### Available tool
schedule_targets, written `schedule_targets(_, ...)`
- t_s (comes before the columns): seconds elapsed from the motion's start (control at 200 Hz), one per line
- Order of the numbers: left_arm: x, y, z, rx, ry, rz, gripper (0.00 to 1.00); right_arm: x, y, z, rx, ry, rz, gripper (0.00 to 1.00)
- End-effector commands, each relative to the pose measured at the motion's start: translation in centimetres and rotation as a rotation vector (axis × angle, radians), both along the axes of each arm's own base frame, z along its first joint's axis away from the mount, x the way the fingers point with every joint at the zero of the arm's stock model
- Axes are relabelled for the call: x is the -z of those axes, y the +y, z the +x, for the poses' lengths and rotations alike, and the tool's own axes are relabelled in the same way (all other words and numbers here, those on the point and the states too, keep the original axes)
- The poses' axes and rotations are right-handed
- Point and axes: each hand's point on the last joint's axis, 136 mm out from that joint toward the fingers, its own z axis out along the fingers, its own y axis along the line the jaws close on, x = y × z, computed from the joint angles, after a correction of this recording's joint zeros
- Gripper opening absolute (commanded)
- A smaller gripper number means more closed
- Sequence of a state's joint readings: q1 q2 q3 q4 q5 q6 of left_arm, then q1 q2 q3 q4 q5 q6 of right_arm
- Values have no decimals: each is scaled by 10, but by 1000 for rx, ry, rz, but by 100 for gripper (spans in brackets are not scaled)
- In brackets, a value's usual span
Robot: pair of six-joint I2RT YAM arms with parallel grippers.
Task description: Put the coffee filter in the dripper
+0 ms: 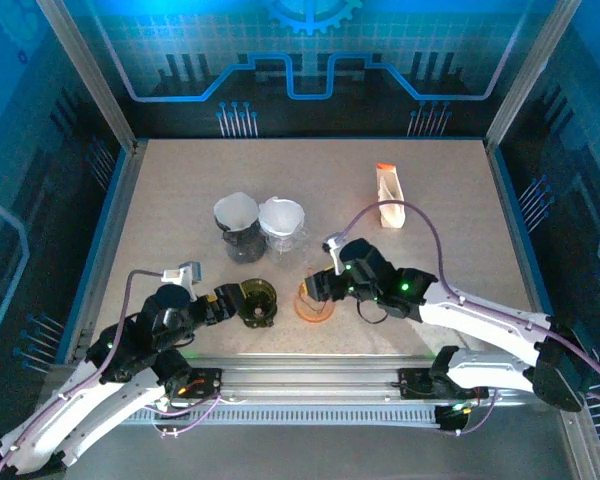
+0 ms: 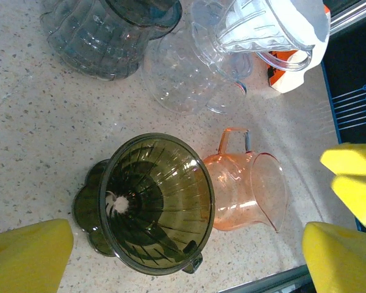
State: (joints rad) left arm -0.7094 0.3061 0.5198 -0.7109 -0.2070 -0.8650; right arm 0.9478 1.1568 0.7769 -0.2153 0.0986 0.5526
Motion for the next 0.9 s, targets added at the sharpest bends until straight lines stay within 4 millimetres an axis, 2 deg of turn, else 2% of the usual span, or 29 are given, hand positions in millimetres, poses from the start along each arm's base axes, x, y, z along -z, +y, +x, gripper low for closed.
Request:
schedule_targets(0.0, -9, 8, 0, -28, -25, 7, 99, -13, 31, -20, -125, -89, -39, 65)
schedule_targets(0.035, -11, 9, 0, -31, -28, 10, 99, -12, 42, -28, -162, -99, -57, 65)
schedule_targets(0.055, -12, 10, 0, -32, -31, 11, 99, -5, 45, -33, -180, -93, -82, 66)
schedule_targets(0.07, -13, 11, 0, -33, -34, 13, 99, -12, 53, -35, -194, -102, -75, 66)
schedule_targets(0.115, -15, 13, 0, -39, -38, 17, 99, -8, 65, -43, -230, -95, -102, 66)
schedule_targets(0.265, -18, 17, -2, -50, -45, 20, 99, 15, 86, -59, -263, -66, -171, 66)
schedule_targets(0.53, -15, 18, -2, -59, -45, 16, 99, 53, 96, -68, -285, 41, -223, 66)
schedule_targets(0.896, -10, 16, -2, -57, -32, 7, 99, 77, 105, -59, -283, 69, -302, 63)
